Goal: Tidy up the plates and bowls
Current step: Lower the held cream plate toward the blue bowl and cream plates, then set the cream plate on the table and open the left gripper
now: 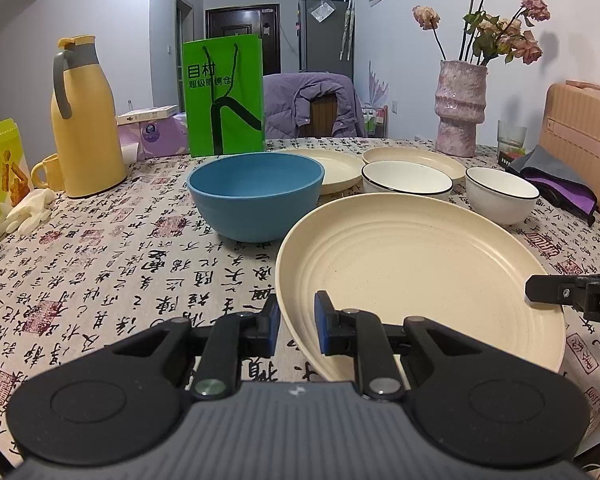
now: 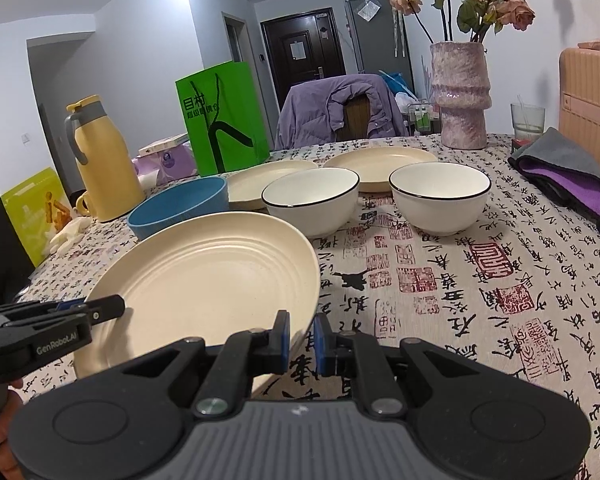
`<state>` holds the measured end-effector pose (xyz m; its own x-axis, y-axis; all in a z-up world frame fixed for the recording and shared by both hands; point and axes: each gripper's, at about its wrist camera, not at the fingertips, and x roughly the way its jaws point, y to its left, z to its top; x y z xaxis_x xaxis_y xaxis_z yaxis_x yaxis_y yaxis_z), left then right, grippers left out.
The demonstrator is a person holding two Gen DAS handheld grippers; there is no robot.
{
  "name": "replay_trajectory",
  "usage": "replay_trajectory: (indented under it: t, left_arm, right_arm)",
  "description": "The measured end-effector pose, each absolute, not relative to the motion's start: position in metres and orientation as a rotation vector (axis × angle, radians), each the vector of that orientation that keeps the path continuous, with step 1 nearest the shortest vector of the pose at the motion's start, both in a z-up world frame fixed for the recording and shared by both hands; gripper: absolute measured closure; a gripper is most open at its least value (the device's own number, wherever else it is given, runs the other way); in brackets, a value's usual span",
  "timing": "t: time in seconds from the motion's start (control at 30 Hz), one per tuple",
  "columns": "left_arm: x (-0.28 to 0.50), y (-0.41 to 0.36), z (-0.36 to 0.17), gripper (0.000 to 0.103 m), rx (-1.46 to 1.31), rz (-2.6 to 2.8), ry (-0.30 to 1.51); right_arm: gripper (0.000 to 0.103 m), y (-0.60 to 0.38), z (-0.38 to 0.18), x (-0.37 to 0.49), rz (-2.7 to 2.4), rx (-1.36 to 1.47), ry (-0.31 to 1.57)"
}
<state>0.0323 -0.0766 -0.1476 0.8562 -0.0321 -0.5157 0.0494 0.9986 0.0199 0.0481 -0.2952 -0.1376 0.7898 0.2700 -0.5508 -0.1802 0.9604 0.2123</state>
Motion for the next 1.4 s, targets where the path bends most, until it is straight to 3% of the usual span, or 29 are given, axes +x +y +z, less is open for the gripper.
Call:
replay_trajectory:
  t: [1.4]
  left_arm:
    - [0.051,-0.074,-0.169,0.084,0.026,-0.050,0.634]
  right_arm:
    - [0.090,-0.294,-0.161,0.064,0.242,0.151,0.695]
